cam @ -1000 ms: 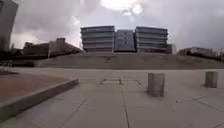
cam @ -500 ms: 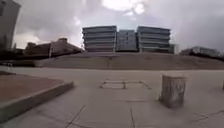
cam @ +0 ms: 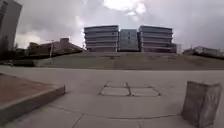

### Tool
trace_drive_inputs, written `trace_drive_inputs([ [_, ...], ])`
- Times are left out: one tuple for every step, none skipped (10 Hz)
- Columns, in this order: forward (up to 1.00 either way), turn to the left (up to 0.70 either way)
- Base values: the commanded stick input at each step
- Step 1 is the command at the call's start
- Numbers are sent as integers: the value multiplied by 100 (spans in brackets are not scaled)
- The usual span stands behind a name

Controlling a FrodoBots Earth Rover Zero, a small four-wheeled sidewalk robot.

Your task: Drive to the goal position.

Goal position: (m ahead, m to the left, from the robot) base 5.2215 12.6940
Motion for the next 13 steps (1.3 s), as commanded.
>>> trace_drive_inputs([
  [100, 0],
  [100, 0],
  [100, 0],
  [100, 0],
  [100, 0],
  [100, 0],
  [100, 1],
  [100, 9],
  [100, 19],
  [100, 28],
  [100, 35],
  [100, 40],
  [100, 40],
])
